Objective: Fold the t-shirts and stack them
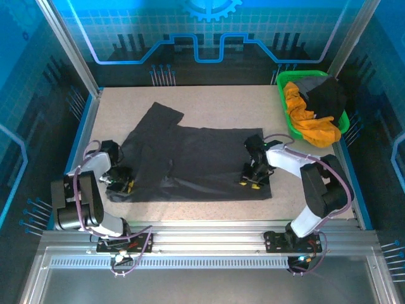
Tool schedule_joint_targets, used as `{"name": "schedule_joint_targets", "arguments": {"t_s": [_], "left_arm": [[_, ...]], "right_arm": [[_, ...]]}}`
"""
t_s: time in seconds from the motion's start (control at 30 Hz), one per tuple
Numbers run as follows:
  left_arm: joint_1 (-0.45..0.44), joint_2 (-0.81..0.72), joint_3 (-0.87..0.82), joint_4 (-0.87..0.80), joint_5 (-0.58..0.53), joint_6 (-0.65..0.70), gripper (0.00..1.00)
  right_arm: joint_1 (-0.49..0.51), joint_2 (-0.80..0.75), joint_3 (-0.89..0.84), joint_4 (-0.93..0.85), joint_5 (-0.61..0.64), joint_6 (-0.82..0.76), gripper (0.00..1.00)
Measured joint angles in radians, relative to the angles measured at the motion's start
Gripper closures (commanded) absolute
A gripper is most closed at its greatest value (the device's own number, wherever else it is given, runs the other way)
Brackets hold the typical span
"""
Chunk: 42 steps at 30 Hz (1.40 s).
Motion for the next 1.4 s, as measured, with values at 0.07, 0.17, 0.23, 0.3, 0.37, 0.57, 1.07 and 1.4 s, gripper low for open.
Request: {"name": "schedule_joint_targets", "arguments": {"t_s": [0.07,0.17,0.23,0.3,0.37,0.57,1.07,1.4], "left_arm": [[0.037,-0.002,0.0,-0.011,-0.013,0.012,0.73],[0.052,-0.002,0.04,-0.054,-0.054,0.018,0.67],[0.024,-0.001,0.132,-0.085,-0.092,0.014,0.63],[-0.028,0.021,0.259,-0.096,-0.119,0.014,0.59],[-0.087,0.1,0.439,-0.094,-0.136,0.023,0.55],[-0.161,0.511,0.98,-0.022,-0.082,0.113,0.51],[-0.161,1.054,1.502,0.156,-0.075,0.278,0.5],[-0.187,1.214,1.726,0.119,-0.129,0.323,0.45]], "right_arm": [[0.019,0.015,0.025,-0.018,-0.017,0.009,0.57],[0.032,0.027,0.082,-0.04,-0.031,0.013,0.54],[0.027,0.02,0.137,-0.051,-0.023,0.005,0.49],[0.015,0.003,0.186,-0.048,-0.008,-0.017,0.45],[-0.009,-0.01,0.237,-0.035,-0.006,-0.047,0.44],[-0.123,0.104,0.485,0.032,-0.056,-0.169,0.44],[-0.172,0.335,0.727,0.042,-0.097,-0.213,0.45],[-0.172,0.293,0.683,0.043,-0.102,-0.191,0.45]]}}
